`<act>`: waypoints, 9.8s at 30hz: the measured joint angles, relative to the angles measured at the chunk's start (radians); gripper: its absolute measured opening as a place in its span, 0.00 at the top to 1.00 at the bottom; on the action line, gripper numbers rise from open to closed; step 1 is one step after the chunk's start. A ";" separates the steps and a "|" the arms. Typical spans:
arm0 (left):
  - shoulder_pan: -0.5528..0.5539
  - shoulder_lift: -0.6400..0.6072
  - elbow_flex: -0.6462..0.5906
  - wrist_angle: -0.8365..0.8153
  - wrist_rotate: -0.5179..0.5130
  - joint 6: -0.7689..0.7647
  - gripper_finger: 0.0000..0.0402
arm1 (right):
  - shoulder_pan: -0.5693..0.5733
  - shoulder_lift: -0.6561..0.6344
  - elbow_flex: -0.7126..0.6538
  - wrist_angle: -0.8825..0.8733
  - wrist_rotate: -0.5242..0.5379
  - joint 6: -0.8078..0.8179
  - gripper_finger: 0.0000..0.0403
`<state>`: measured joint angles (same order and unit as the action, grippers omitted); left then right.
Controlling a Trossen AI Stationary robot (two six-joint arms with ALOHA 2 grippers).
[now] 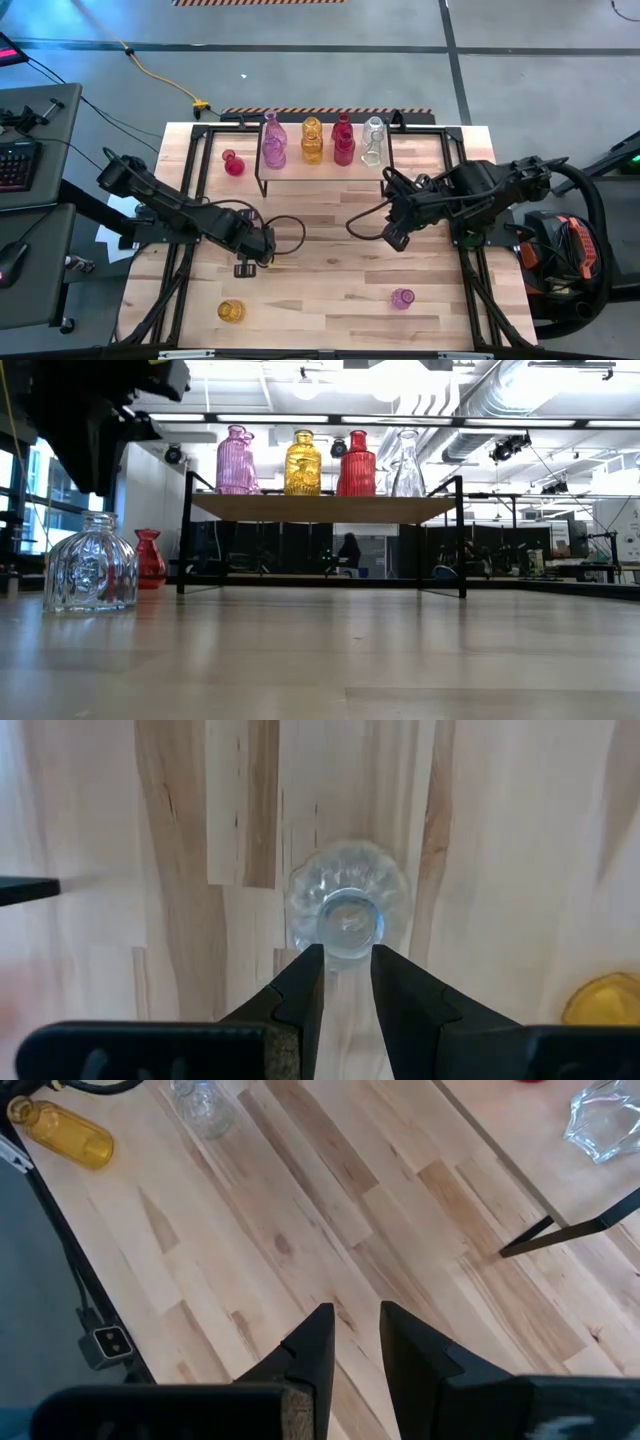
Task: Sort vases onto shelf
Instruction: Put the transparent vase on the shelf aligned with the other transparent vases
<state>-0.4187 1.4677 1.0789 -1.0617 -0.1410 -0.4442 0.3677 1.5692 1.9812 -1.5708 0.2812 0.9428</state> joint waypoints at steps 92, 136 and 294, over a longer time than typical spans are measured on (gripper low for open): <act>0.105 0.000 0.301 0.147 0.113 0.109 0.99 | 0.000 0.158 0.000 0.249 0.031 -0.516 0.51; 0.160 0.000 0.337 0.385 0.085 0.141 0.98 | -0.040 0.325 0.000 0.659 0.034 -0.577 0.51; 0.282 -0.317 0.337 0.399 0.167 -0.078 0.72 | -0.165 -0.305 0.000 0.171 0.562 -0.524 0.78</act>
<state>-0.1368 1.1507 1.4162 -0.6622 0.0260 -0.5224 0.2028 1.2641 1.9809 -1.3994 0.8429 0.4192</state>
